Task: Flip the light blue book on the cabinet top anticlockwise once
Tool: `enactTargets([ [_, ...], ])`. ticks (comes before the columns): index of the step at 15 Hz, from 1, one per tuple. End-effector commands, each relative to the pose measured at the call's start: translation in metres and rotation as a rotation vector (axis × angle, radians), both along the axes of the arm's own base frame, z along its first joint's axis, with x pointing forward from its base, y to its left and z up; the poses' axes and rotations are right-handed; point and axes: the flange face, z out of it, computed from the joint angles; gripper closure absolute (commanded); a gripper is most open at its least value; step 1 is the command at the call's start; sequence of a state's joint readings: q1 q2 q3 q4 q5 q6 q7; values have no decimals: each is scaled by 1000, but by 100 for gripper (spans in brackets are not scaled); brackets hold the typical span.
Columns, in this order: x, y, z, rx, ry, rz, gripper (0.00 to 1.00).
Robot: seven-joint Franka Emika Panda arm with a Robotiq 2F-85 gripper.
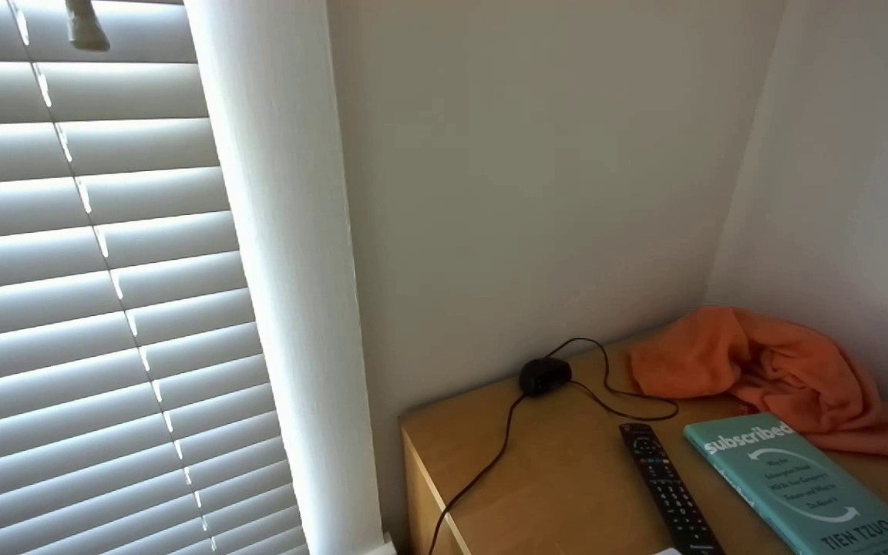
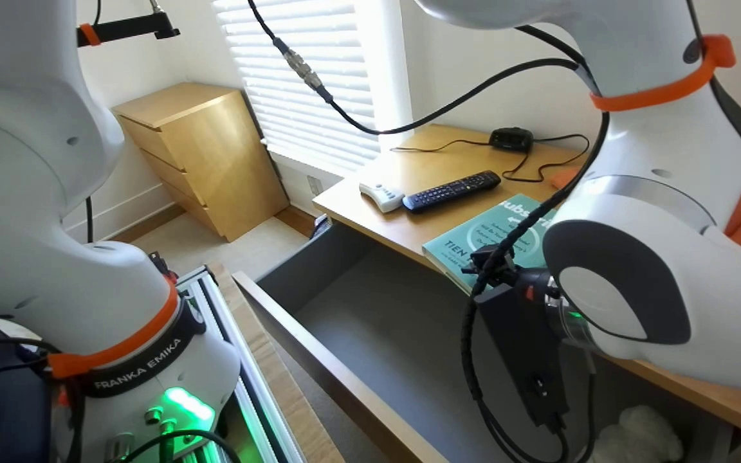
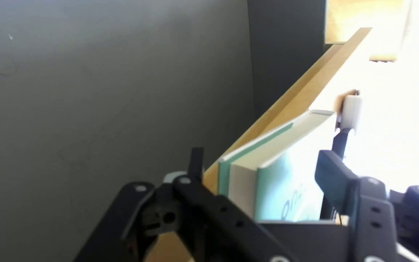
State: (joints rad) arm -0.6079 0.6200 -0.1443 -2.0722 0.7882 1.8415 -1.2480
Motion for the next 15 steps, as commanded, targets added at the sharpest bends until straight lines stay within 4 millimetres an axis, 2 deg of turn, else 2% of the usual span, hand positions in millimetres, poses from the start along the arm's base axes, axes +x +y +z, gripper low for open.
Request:
enactTargets([
  [1, -2, -14, -8, 93, -31, -38, 23],
  [2, -3, -15, -9, 111, -28, -47, 26],
  [4, -5, -20, -15, 134, -14, -64, 55],
  [5, -5, -22, -17, 145, -9, -70, 56],
  [8, -6, -27, -23, 156, 15, -82, 80],
  [10, -5, -27, -20, 173, 22, -86, 85],
  [12, -1, -23, -9, 190, 18, -74, 91],
  [15, 5, -16, 8, 142, 37, -57, 92],
])
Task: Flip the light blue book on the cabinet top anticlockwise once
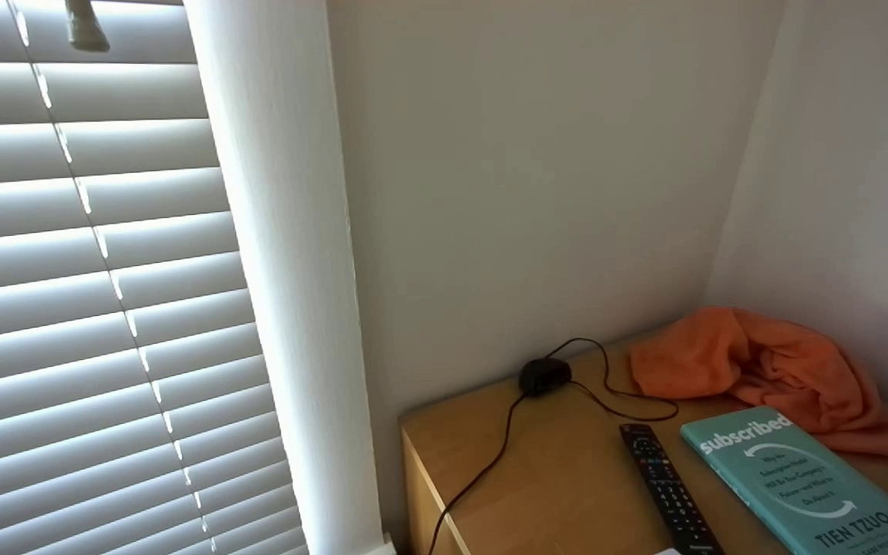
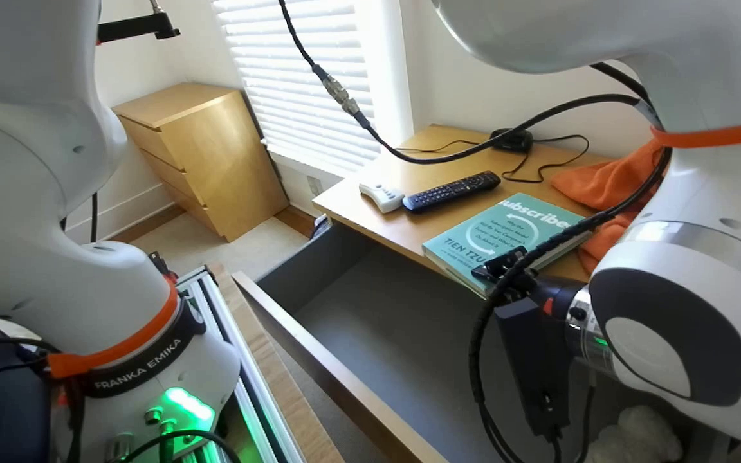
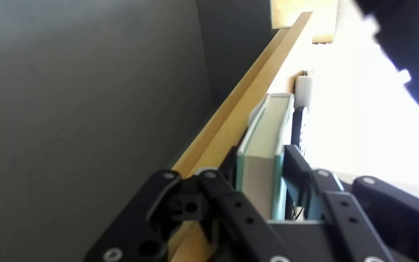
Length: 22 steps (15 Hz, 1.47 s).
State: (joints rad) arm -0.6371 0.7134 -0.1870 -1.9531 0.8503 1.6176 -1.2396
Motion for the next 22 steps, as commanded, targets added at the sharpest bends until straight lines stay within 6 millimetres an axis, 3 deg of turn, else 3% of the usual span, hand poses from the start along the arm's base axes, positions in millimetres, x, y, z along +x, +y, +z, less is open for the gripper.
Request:
enactTargets([
  [1, 10, 7, 22, -72, 46, 4, 92],
  [12, 65, 71, 118, -493, 199, 148, 92],
  [22, 93, 130, 167, -930, 219, 274, 92],
])
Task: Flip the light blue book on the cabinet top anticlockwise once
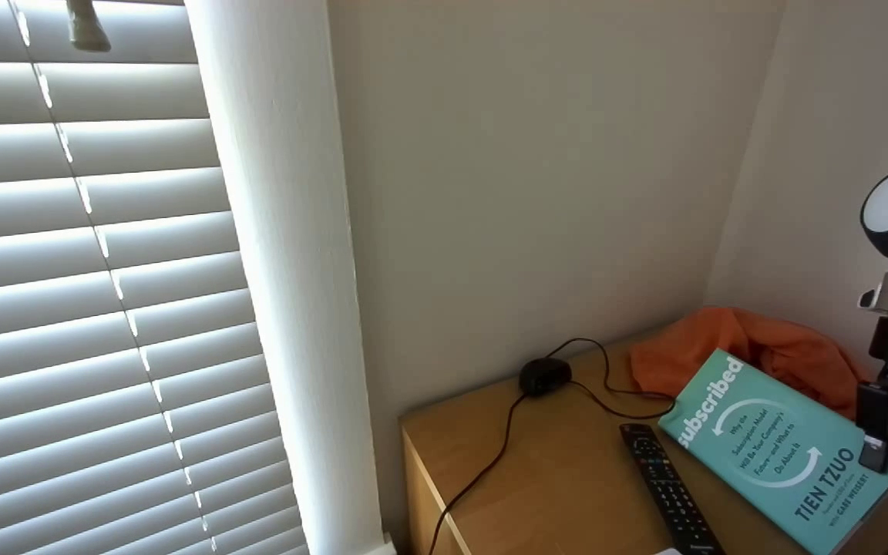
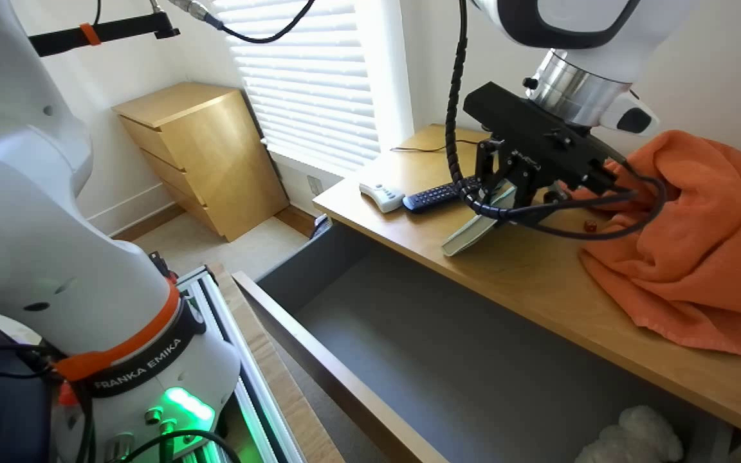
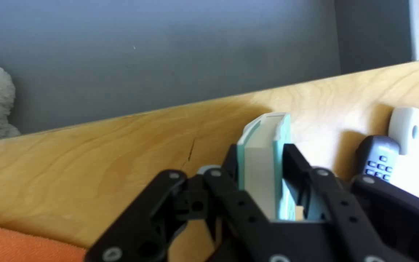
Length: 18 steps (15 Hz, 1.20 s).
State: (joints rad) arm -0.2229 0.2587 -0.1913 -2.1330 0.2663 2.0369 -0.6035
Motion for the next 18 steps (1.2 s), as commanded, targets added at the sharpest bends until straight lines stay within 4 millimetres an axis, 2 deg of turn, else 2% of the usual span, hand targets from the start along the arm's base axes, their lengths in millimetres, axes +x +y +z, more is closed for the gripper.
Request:
enactTargets([
  [1, -5, 16, 3, -182, 11, 35, 92],
  [8, -5, 43, 11, -437, 5, 102, 92],
  [13, -10, 53, 8, -508, 6, 104, 92],
  [14, 4, 52, 27, -470, -3, 113, 67],
  [18, 2, 55, 28, -484, -7, 110, 67],
])
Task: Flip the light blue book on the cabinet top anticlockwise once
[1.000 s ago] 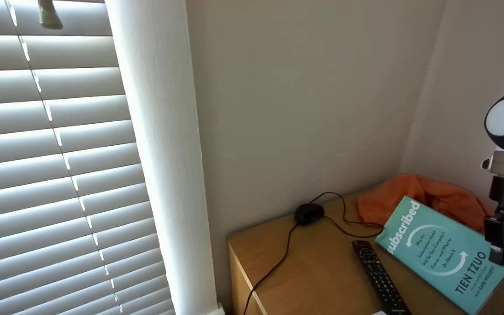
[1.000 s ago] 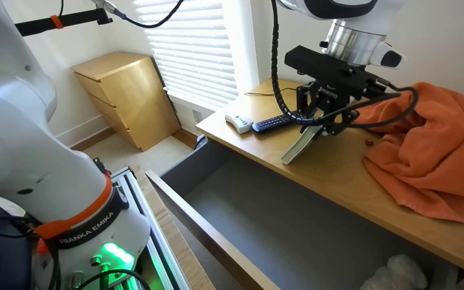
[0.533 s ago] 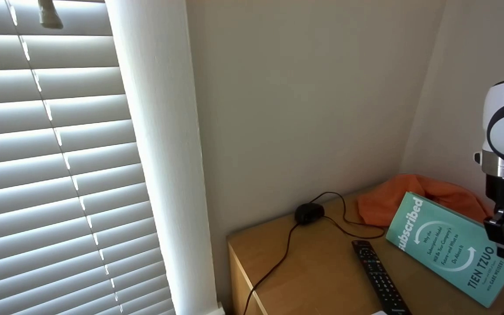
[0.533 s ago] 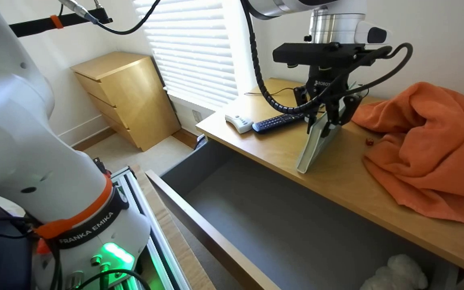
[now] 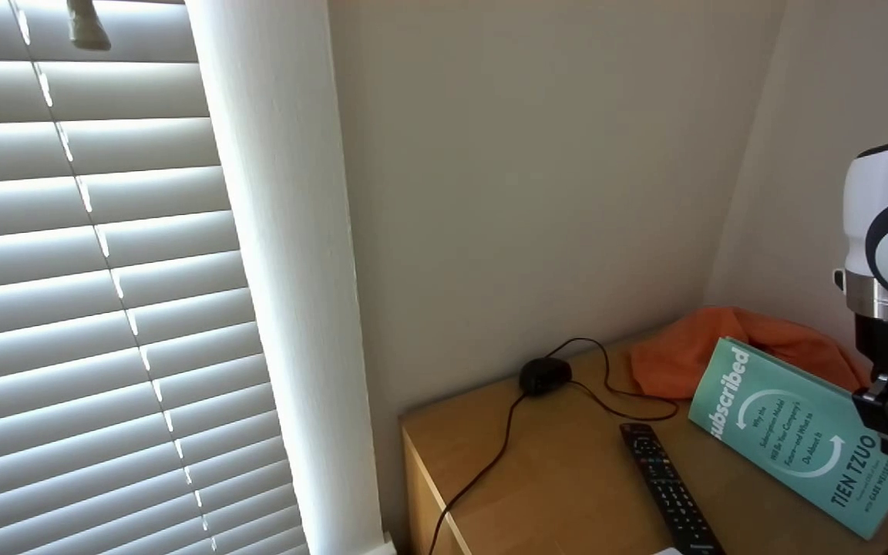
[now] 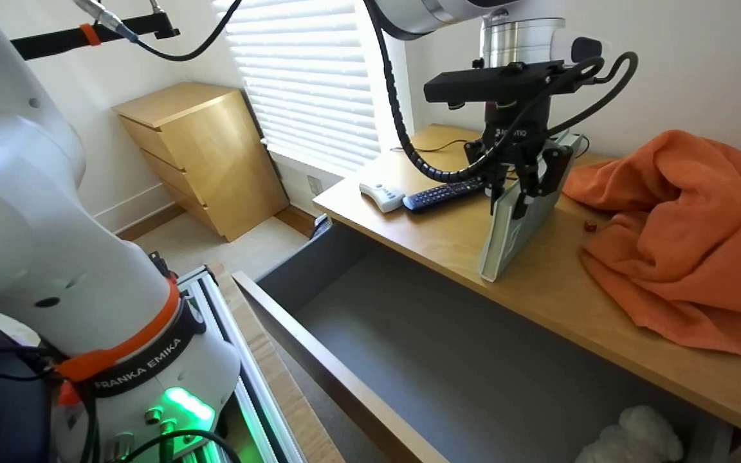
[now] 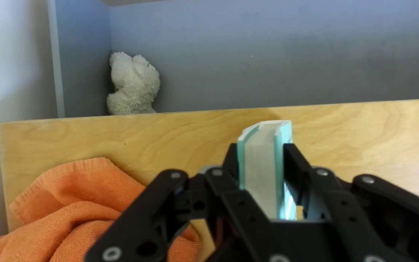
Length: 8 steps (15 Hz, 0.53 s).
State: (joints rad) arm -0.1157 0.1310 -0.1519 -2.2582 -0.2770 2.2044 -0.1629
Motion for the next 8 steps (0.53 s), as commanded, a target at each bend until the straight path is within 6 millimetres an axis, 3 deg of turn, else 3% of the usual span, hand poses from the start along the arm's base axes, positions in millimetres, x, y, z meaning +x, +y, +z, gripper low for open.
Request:
enactTargets([
  [1, 0, 0, 0, 0, 1, 0, 67],
  [2, -1, 3, -2, -26, 11, 12, 92],
  [8, 0, 34, -3, -176, 53, 130, 92],
])
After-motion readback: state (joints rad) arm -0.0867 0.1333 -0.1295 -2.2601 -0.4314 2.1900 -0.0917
